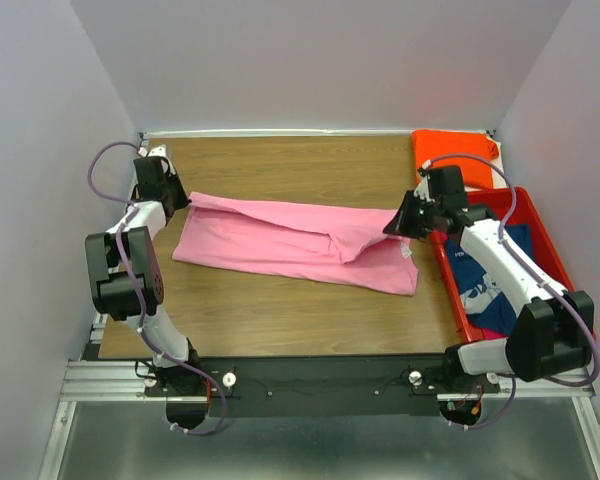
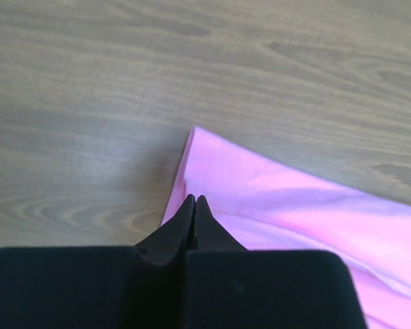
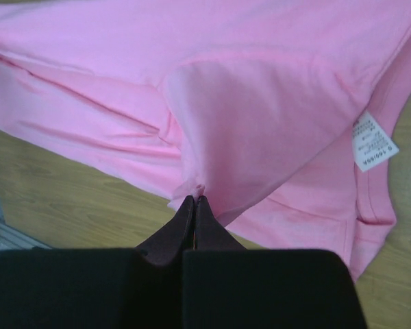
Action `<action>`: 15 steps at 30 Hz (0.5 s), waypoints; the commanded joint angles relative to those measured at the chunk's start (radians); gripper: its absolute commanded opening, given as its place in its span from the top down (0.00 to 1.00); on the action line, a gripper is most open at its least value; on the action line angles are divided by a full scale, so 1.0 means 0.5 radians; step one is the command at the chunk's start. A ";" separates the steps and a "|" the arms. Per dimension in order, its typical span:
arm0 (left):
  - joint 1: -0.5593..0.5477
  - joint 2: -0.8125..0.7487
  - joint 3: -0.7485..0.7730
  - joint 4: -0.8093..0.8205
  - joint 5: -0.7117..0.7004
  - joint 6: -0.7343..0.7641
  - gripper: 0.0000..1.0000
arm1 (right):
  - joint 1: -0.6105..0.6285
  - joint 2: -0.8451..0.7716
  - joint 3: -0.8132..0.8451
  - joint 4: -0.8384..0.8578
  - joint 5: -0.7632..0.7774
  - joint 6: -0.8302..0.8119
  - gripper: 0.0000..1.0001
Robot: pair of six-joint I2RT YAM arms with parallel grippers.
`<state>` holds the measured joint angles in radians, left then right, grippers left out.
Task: Fold and stack the t-shirts
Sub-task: Fold the tshirt
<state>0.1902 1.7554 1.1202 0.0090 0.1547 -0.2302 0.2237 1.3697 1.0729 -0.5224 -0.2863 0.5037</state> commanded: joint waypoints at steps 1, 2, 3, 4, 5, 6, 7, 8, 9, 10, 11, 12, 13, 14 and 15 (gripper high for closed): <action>0.022 -0.087 -0.083 -0.122 -0.257 -0.089 0.81 | 0.031 -0.110 -0.170 -0.167 -0.017 -0.020 0.99; 0.022 -0.096 -0.108 -0.174 -0.294 -0.116 0.76 | 0.031 -0.137 -0.246 -0.203 -0.010 -0.020 0.98; 0.025 -0.117 -0.114 -0.205 -0.403 -0.138 0.62 | 0.034 -0.150 -0.280 -0.228 -0.004 -0.017 0.94; 0.025 -0.127 -0.123 -0.263 -0.441 -0.168 0.41 | 0.037 -0.162 -0.299 -0.304 0.035 -0.013 0.82; 0.025 -0.139 -0.127 -0.285 -0.469 -0.178 0.39 | 0.043 -0.171 -0.317 -0.341 0.072 -0.016 0.75; 0.025 -0.163 -0.130 -0.303 -0.508 -0.181 0.37 | 0.049 -0.199 -0.314 -0.378 0.112 -0.013 0.68; 0.022 -0.176 -0.130 -0.315 -0.524 -0.187 0.36 | 0.059 -0.211 -0.305 -0.403 0.191 -0.032 0.57; 0.019 -0.188 -0.130 -0.325 -0.530 -0.193 0.33 | 0.065 -0.220 -0.284 -0.431 0.238 -0.044 0.55; 0.009 -0.200 -0.121 -0.325 -0.536 -0.193 0.33 | 0.074 -0.218 -0.229 -0.431 0.278 -0.081 0.52; -0.003 -0.200 -0.111 -0.325 -0.536 -0.190 0.33 | 0.083 -0.199 -0.183 -0.428 0.327 -0.102 0.52; -0.049 -0.194 -0.072 -0.325 -0.539 -0.184 0.33 | 0.092 -0.166 -0.137 -0.413 0.336 -0.124 0.52; -0.085 -0.182 -0.047 -0.328 -0.536 -0.175 0.33 | 0.105 -0.132 -0.094 -0.403 0.336 -0.148 0.52; -0.122 -0.149 -0.019 -0.325 -0.515 -0.162 0.33 | 0.153 -0.034 -0.002 -0.391 0.336 -0.188 0.52; -0.156 -0.130 0.039 -0.322 -0.494 -0.165 0.33 | 0.190 0.009 0.038 -0.358 0.342 -0.210 0.52; -0.232 -0.109 0.060 -0.313 -0.466 -0.165 0.33 | 0.236 0.067 0.078 -0.336 0.358 -0.234 0.52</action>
<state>0.1562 1.6932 1.0882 -0.1501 -0.0711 -0.3080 0.2817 1.3266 1.0210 -0.7143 -0.1684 0.4515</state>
